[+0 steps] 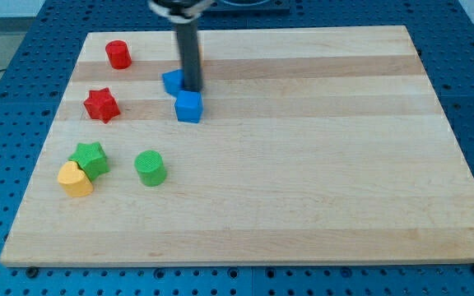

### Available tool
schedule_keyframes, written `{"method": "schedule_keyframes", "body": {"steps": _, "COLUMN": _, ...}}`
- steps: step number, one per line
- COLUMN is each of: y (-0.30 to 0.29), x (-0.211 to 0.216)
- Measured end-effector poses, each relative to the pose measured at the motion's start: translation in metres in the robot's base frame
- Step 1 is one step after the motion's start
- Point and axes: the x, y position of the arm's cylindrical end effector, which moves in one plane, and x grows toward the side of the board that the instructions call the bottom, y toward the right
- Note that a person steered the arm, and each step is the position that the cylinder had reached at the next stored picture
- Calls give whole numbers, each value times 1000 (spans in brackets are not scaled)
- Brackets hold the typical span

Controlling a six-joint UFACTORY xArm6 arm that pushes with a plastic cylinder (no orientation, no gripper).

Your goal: Place the blue triangle in between the red circle and red star

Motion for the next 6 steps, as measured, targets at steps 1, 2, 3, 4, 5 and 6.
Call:
{"method": "schedule_keyframes", "body": {"steps": 1, "y": -37, "x": 0}}
{"method": "schedule_keyframes", "body": {"steps": 2, "y": -71, "x": -6}}
{"method": "schedule_keyframes", "body": {"steps": 3, "y": -72, "x": -21}}
{"method": "schedule_keyframes", "body": {"steps": 4, "y": -74, "x": -24}}
{"method": "schedule_keyframes", "body": {"steps": 5, "y": -73, "x": -24}}
{"method": "schedule_keyframes", "body": {"steps": 6, "y": -47, "x": -18}}
